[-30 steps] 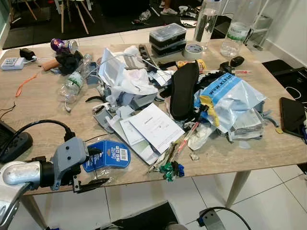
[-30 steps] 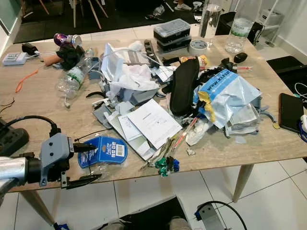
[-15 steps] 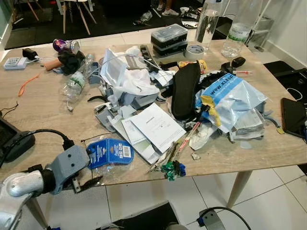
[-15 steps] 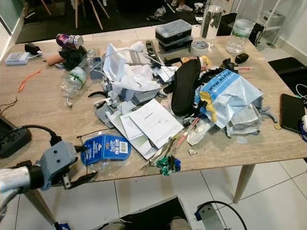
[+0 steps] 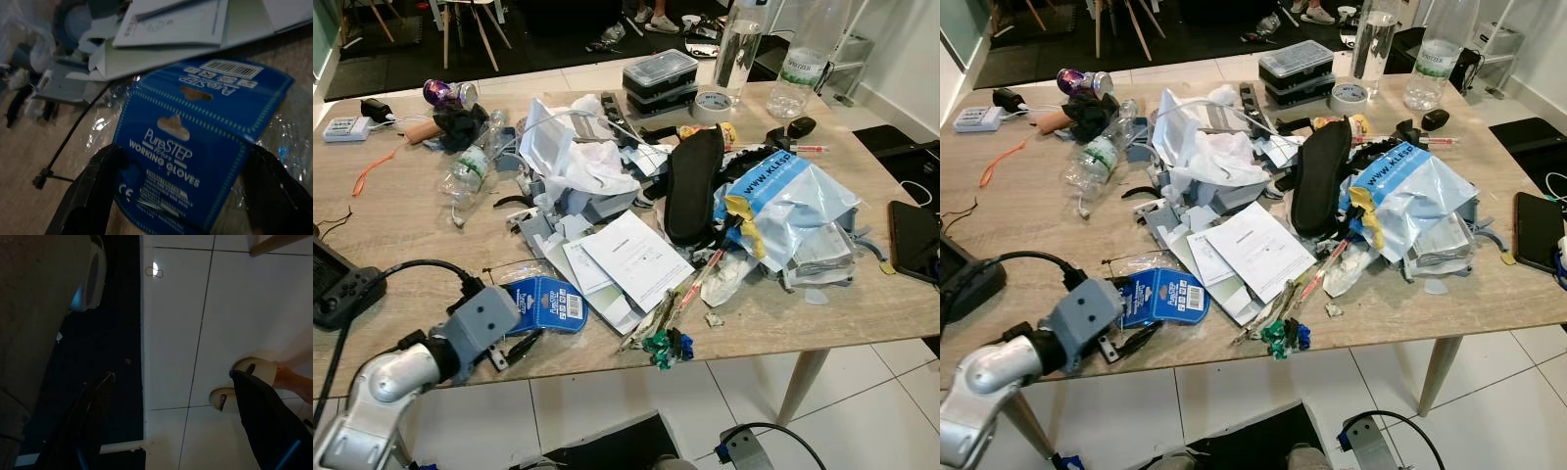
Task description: Picking trash to rubbish bin
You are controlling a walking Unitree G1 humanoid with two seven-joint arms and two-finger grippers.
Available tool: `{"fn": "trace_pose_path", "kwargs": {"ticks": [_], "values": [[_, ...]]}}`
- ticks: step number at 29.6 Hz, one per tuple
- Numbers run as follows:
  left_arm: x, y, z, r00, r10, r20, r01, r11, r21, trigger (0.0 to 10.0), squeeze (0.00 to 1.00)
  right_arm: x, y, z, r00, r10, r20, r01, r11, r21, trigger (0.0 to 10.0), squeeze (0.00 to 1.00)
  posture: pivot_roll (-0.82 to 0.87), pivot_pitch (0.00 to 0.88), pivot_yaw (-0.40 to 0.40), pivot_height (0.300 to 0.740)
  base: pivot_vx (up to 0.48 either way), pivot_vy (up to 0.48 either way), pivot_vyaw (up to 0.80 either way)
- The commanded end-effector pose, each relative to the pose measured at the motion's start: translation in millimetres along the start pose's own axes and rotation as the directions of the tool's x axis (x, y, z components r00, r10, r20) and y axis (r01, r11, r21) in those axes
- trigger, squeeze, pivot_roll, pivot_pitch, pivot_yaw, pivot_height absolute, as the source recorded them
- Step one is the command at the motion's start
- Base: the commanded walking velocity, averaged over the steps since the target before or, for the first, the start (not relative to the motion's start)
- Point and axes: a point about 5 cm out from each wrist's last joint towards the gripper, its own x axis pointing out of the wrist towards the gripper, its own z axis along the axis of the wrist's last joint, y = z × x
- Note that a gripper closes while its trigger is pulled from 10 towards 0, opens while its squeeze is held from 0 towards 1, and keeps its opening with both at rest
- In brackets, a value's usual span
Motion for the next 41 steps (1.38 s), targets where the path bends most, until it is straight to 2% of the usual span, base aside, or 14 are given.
{"fn": "trace_pose_path", "kwargs": {"ticks": [1,4,5,6,13,26,29,32,35,37,38,39,40,41], "values": [[5.8,-1.6,-2,0.997,0.065,-0.028,-0.064,0.998,0.027,10.0,0.00,-0.2,2.8,-8,1.000,0.009,-0.028,-0.010,1.000,-0.014,10.0,0.00,0.00,0.157,0.030,0.740,0.000,0.000,0.00],[10.0,4.0,-4,0.987,0.148,-0.053,-0.147,0.989,0.028,10.0,0.00,-0.2,3.1,-8,1.000,0.010,-0.027,-0.010,1.000,-0.014,10.0,0.00,-0.01,0.153,0.034,0.740,0.000,0.000,0.00],[11.2,5.7,-5,0.983,0.171,-0.065,-0.170,0.985,0.030,7.7,0.00,-0.2,3.3,-8,1.000,0.010,-0.027,-0.010,1.000,-0.014,10.0,0.00,-0.01,0.153,0.034,0.740,0.000,0.000,0.00],[11.9,9.3,-6,0.972,0.218,-0.084,-0.215,0.976,0.043,0.0,0.00,-0.2,3.4,-8,1.000,0.010,-0.026,-0.010,1.000,-0.014,10.0,0.00,-0.01,0.153,0.034,0.740,0.000,0.000,0.00],[14.2,25.4,-6,0.932,0.350,-0.095,-0.341,0.935,0.098,0.0,0.00,-0.2,3.9,-8,1.000,0.011,-0.025,-0.011,1.000,-0.016,10.0,0.00,-0.01,0.148,0.036,0.740,0.000,0.000,0.00],[16.9,30.5,-6,0.908,0.408,-0.096,-0.399,0.911,0.103,0.0,0.00,-0.2,3.7,-8,1.000,0.008,-0.027,-0.009,1.000,-0.017,10.0,0.00,-0.01,0.152,0.037,0.740,0.000,0.000,0.00],[16.8,34.2,-4,0.899,0.430,-0.084,-0.425,0.902,0.071,0.0,0.00,-0.2,3.3,-8,1.000,0.007,-0.028,-0.007,1.000,-0.017,10.0,0.00,-0.01,0.155,0.033,0.740,0.000,0.000,0.00],[17.2,41.2,2,0.881,0.469,-0.054,-0.471,0.882,-0.021,0.0,0.00,-0.2,2.9,-8,1.000,0.005,-0.029,-0.006,1.000,-0.017,10.0,0.00,-0.01,0.155,0.033,0.740,0.000,0.000,0.00],[22.3,51.2,29,0.841,0.530,0.107,-0.454,0.800,-0.393,0.0,0.00,-0.2,2.8,-8,1.000,0.003,-0.029,-0.004,1.000,-0.019,10.0,0.00,-0.01,0.155,0.033,0.740,0.000,0.000,0.00],[24.3,54.6,46,0.812,0.547,0.203,-0.363,0.745,-0.559,0.0,0.00,-0.2,2.3,-8,1.000,0.002,-0.028,-0.003,1.000,-0.021,10.0,0.00,-0.02,0.155,0.032,0.740,0.000,0.000,0.00],[25.0,55.3,52,0.803,0.549,0.233,-0.316,0.722,-0.616,0.0,0.00,-0.2,2.2,-8,1.000,0.002,-0.027,-0.003,1.000,-0.022,10.0,0.00,-0.02,0.155,0.032,0.740,0.000,0.000,0.00],[25.0,55.3,52,0.803,0.549,0.233,-0.316,0.722,-0.616,0.0,0.00,-0.2,2.2,-8,1.000,0.002,-0.027,-0.003,1.000,-0.022,10.0,0.00,-0.02,0.155,0.032,0.740,0.000,0.000,0.00],[26.3,54.0,61,0.796,0.528,0.296,-0.220,0.708,-0.671,0.0,0.00,-0.2,2.1,-8,1.000,0.002,-0.026,-0.002,1.000,-0.023,10.0,0.00,-0.02,0.155,0.032,0.740,0.000,0.000,0.00],[26.3,54.0,61,0.796,0.528,0.296,-0.220,0.708,-0.671,0.0,0.00,-0.2,2.1,-8,1.000,0.002,-0.026,-0.002,1.000,-0.023,10.0,0.00,-0.02,0.155,0.032,0.740,0.000,0.000,0.00]]}}
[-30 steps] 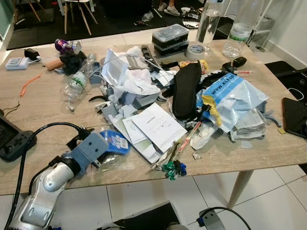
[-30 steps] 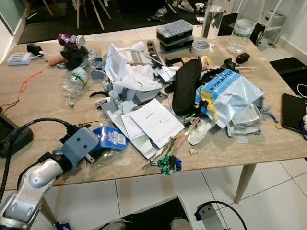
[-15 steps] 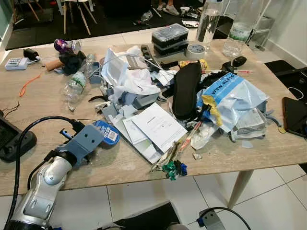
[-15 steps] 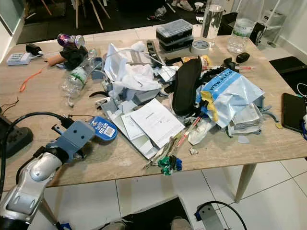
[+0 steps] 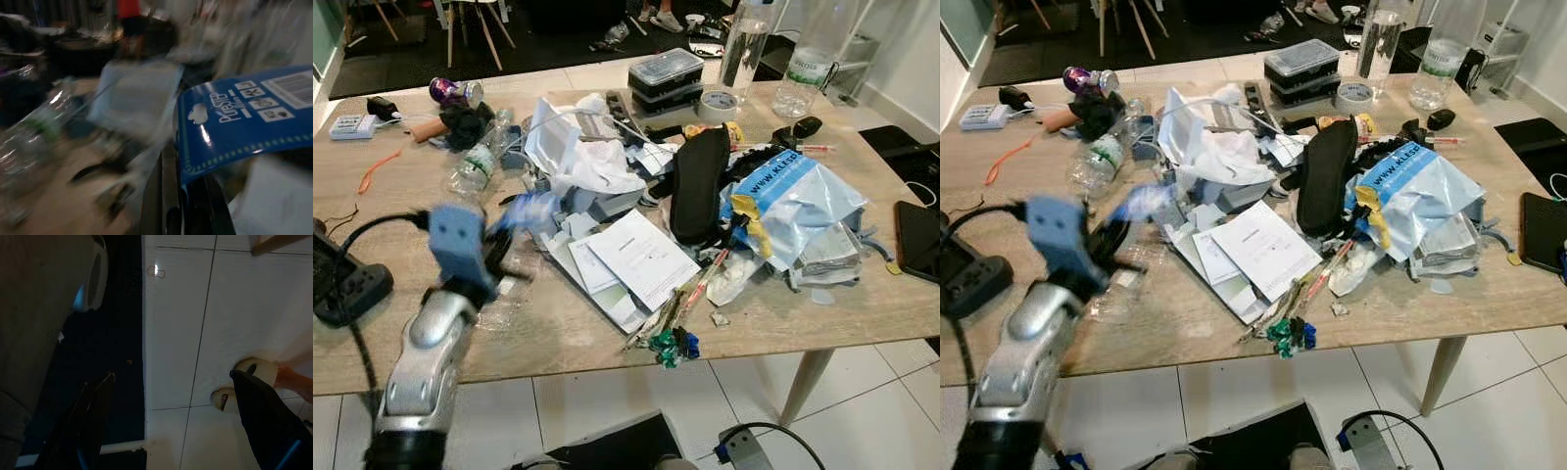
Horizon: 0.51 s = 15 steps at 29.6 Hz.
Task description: Picking trash to rubbish bin
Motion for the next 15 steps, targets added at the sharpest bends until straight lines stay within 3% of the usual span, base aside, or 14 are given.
{"fn": "trace_pose_path", "kwargs": {"ticks": [1,3,4,8,10,11,12,14,15], "values": [[-3.0,-4.1,-3,0.999,-0.034,-0.001,0.034,0.997,-0.075,0.0,0.00,-0.3,1.8,-8,1.000,0.002,-0.027,-0.003,1.000,-0.008,10.0,0.00,-0.02,0.155,0.032,0.740,0.000,0.000,0.00],[-1.0,-9.3,0,0.997,-0.078,0.020,0.079,0.991,-0.109,0.0,0.00,-0.3,1.7,-8,1.000,0.003,-0.027,-0.003,1.000,-0.011,10.0,0.00,-0.02,0.155,0.032,0.740,0.000,0.000,0.00],[1.9,-16.4,7,0.988,-0.140,0.067,0.151,0.972,-0.183,0.0,0.00,-0.3,1.7,-8,1.000,0.003,-0.028,-0.003,1.000,-0.014,10.0,0.00,-0.02,0.155,0.032,0.740,0.000,0.000,0.00],[3.1,-20.7,18,0.972,-0.195,0.128,0.225,0.928,-0.297,0.0,0.00,-0.3,1.7,-8,1.000,0.002,-0.028,-0.003,1.000,-0.014,10.0,0.00,-0.02,0.155,0.032,0.740,0.000,0.000,0.00],[1.1,-22.8,23,0.959,-0.241,0.146,0.277,0.903,-0.327,3.0,0.00,-0.3,1.5,-9,1.000,0.002,-0.029,-0.002,1.000,-0.015,10.0,0.00,-0.02,0.158,0.026,0.740,0.000,0.000,0.00],[0.2,-23.6,25,0.954,-0.258,0.150,0.295,0.894,-0.336,7.6,0.00,-0.3,1.4,-9,1.000,0.002,-0.029,-0.002,1.000,-0.015,10.0,0.00,-0.02,0.158,0.026,0.740,0.000,0.000,0.00],[-2.0,-25.4,28,0.942,-0.296,0.156,0.332,0.884,-0.330,7.2,0.00,-0.3,1.3,-9,1.000,0.002,-0.030,-0.002,1.000,-0.017,10.0,0.00,-0.02,0.158,0.026,0.740,0.000,0.000,0.00],[-4.8,-27.0,31,0.929,-0.338,0.154,0.370,0.869,-0.327,10.0,0.00,-0.3,1.3,-9,1.000,0.002,-0.031,-0.003,1.000,-0.019,10.0,0.00,-0.02,0.158,0.026,0.740,0.000,0.000,0.00],[-5.2,-26.2,31,0.927,-0.350,0.134,0.375,0.866,-0.332,10.0,0.00,-0.3,1.3,-9,1.000,0.003,-0.031,-0.003,1.000,-0.020,10.0,0.00,-0.02,0.158,0.026,0.740,0.000,0.000,0.00]]}}
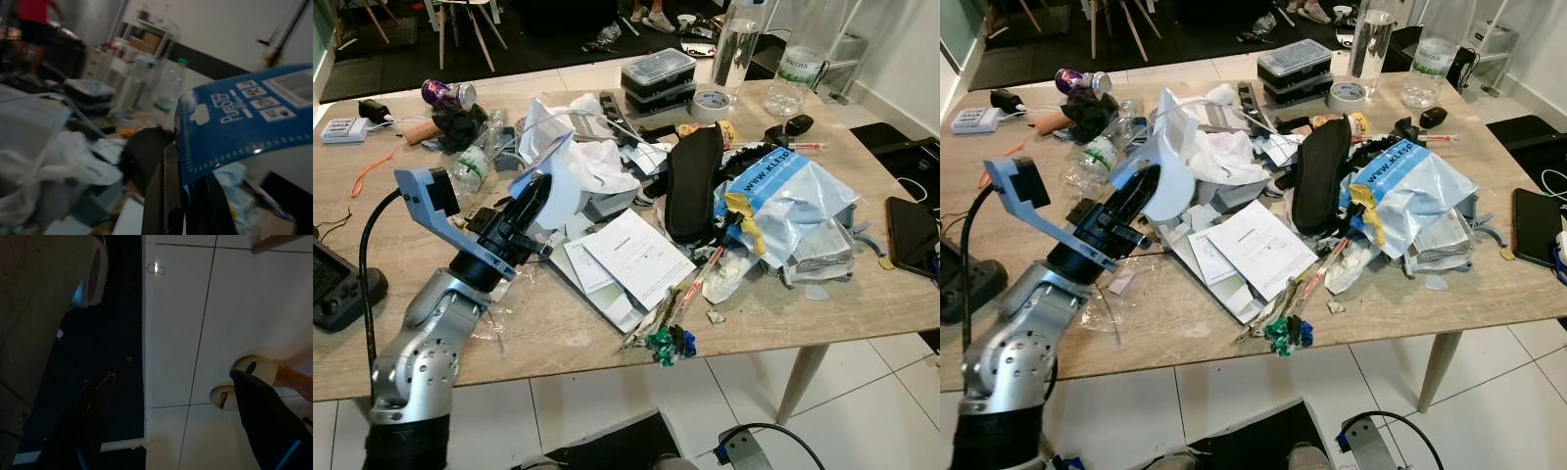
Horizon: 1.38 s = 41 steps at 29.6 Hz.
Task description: Picking trash to rubbish bin
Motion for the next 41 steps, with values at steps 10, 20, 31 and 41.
{"fn": "trace_pose_path", "kwargs": {"ticks": [10,20,31,41], "values": [[-5.9,-3.2,-19,0.977,-0.027,-0.214,0.037,0.998,0.043,10.0,0.00,-0.3,1.1,-8,1.000,0.004,-0.025,-0.004,1.000,-0.017,10.0,0.00,-0.02,0.158,0.026,0.740,0.000,0.000,0.00],[-7.1,-5.6,-28,0.972,-0.019,-0.236,0.026,0.999,0.027,10.0,0.00,-0.3,0.6,-8,1.000,0.003,-0.026,-0.004,1.000,-0.027,10.0,0.00,-0.02,0.153,0.015,0.740,-0.421,0.000,0.00],[-11.0,0.0,-37,0.962,0.018,-0.271,-0.005,0.999,0.048,10.0,0.00,-0.3,0.4,-7,1.000,0.005,-0.025,-0.006,0.999,-0.037,10.0,0.00,-0.02,0.153,0.015,0.740,-0.447,0.000,0.00],[-34.6,22.6,-58,0.923,0.123,-0.364,-0.099,0.992,0.084,10.0,0.00,-0.3,0.1,-8,1.000,0.006,-0.027,-0.007,0.999,-0.053,10.0,0.00,-0.02,0.148,0.013,0.740,-0.438,0.000,0.00]]}}
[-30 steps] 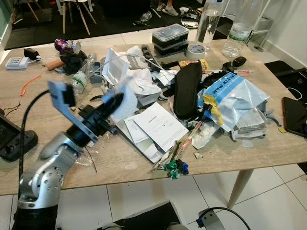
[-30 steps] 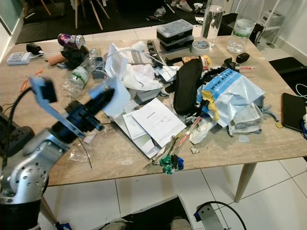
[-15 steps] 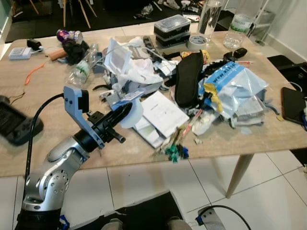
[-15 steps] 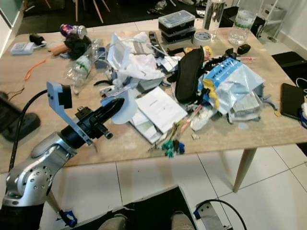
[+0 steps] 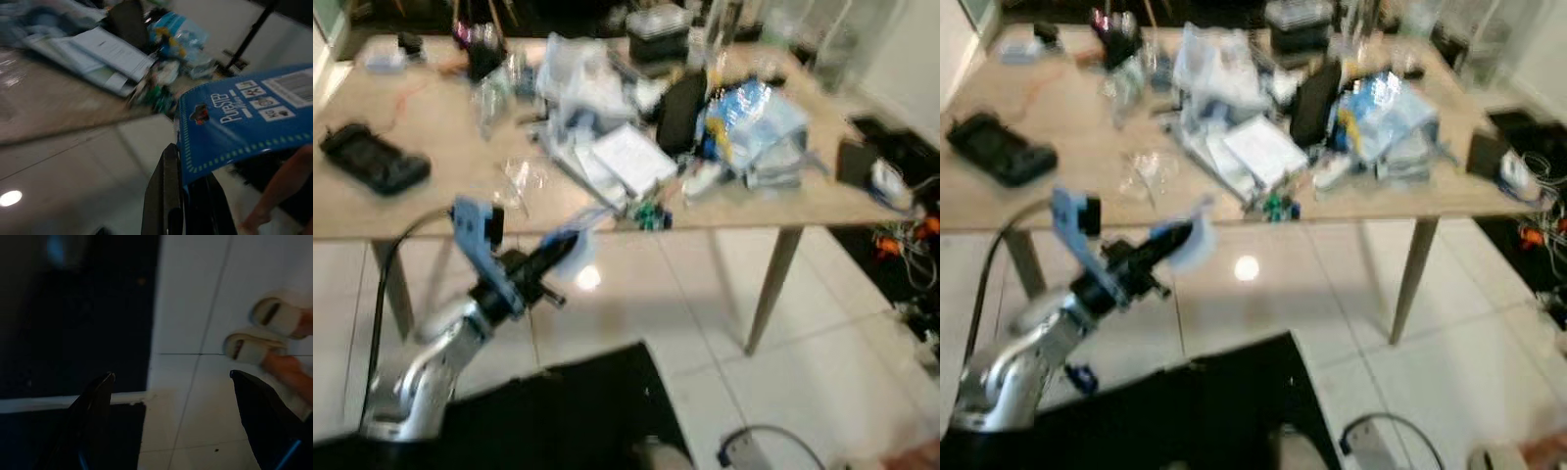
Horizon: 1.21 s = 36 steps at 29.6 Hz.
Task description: Picking trash to rubbish bin
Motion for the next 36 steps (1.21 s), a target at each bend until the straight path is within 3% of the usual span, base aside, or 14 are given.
{"fn": "trace_pose_path", "kwargs": {"ticks": [1,9,12,13,14,15,16,17,19,22,25,28,30,36], "values": [[-6.2,8.1,-11,0.999,0.034,-0.041,-0.034,0.999,0.005,10.0,0.00,-0.1,1.3,-4,1.000,0.005,-0.015,-0.006,1.000,-0.013,10.0,0.00,-0.02,0.148,0.013,0.740,-0.412,0.000,0.00],[-34.3,51.5,-57,0.938,0.290,-0.192,-0.288,0.957,0.037,10.0,0.00,-0.1,1.4,-4,1.000,0.007,-0.010,-0.008,1.000,-0.026,10.0,0.00,-0.02,0.148,0.013,0.740,-0.052,0.000,0.00],[-58.5,70.4,-91,0.848,0.431,-0.309,-0.421,0.901,0.103,10.0,0.00,-0.1,1.4,-4,1.000,0.008,-0.008,-0.008,1.000,-0.029,10.0,0.00,-0.02,0.148,0.013,0.740,0.000,0.000,0.00],[-58.5,70.4,-91,0.848,0.431,-0.309,-0.421,0.901,0.103,10.0,0.00,-0.1,1.4,-4,1.000,0.008,-0.008,-0.008,1.000,-0.029,10.0,0.00,-0.02,0.148,0.013,0.740,0.000,0.000,0.00],[-79.3,81.3,-113,0.759,0.524,-0.386,-0.512,0.847,0.143,10.0,0.00,-0.1,1.5,-4,1.000,0.009,-0.007,-0.009,0.999,-0.031,10.0,0.00,-0.02,0.148,0.013,0.740,0.000,0.000,0.00],[-91.5,84.3,-125,0.709,0.562,-0.426,-0.546,0.820,0.172,10.0,0.00,-0.1,1.5,-4,1.000,0.010,-0.007,-0.010,0.999,-0.031,10.0,0.00,-0.02,0.148,0.013,0.740,0.000,0.000,0.00],[-91.5,84.3,-125,0.709,0.562,-0.426,-0.546,0.820,0.172,10.0,0.00,-0.1,1.5,-4,1.000,0.010,-0.007,-0.010,0.999,-0.031,10.0,0.00,-0.02,0.148,0.013,0.740,0.000,0.000,0.00],[-108.7,85.4,-143,0.641,0.599,-0.480,-0.584,0.787,0.201,10.0,0.00,-0.1,1.6,-3,1.000,0.010,-0.007,-0.010,0.999,-0.031,10.0,0.00,-0.02,0.148,0.013,0.740,0.000,0.000,0.00],[-115.2,85.0,-149,0.616,0.608,-0.502,-0.597,0.775,0.206,10.0,0.00,-0.1,1.6,-3,1.000,0.010,-0.007,-0.011,0.999,-0.031,10.0,0.00,-0.02,0.148,0.013,0.740,0.000,0.000,0.00],[-146.0,75.4,-182,0.478,0.625,-0.618,-0.631,0.733,0.254,10.0,0.00,-0.1,1.7,-3,1.000,0.015,-0.004,-0.015,0.999,-0.028,10.0,0.00,-0.02,0.148,0.010,0.740,0.000,0.000,0.00],[-155.2,70.5,-192,0.435,0.625,-0.649,-0.642,0.720,0.263,10.0,0.00,-0.1,2.0,-2,1.000,0.023,0.000,-0.023,0.999,-0.032,10.0,0.00,-0.02,0.148,0.010,0.740,0.000,0.000,0.00],[-168.9,60.0,-209,0.357,0.620,-0.699,-0.662,0.696,0.278,10.0,0.00,-0.1,1.7,-2,1.000,0.029,-0.001,-0.029,0.998,-0.049,10.0,0.00,-0.03,0.147,0.007,0.740,0.000,0.000,-0.53],[-181.3,41.9,-230,0.274,0.596,-0.755,-0.681,0.675,0.285,10.0,0.00,-0.1,0.7,-2,1.000,0.025,-0.007,-0.026,0.998,-0.052,10.0,0.00,-0.03,0.144,0.001,0.740,0.000,0.000,-0.79],[-179.9,27.1,-244,0.235,0.568,-0.789,-0.692,0.668,0.275,10.0,0.00,-0.1,-0.4,-2,1.000,0.020,-0.008,-0.021,0.999,-0.047,10.0,0.00,-0.03,0.143,-0.003,0.740,0.000,0.000,-0.78]]}}
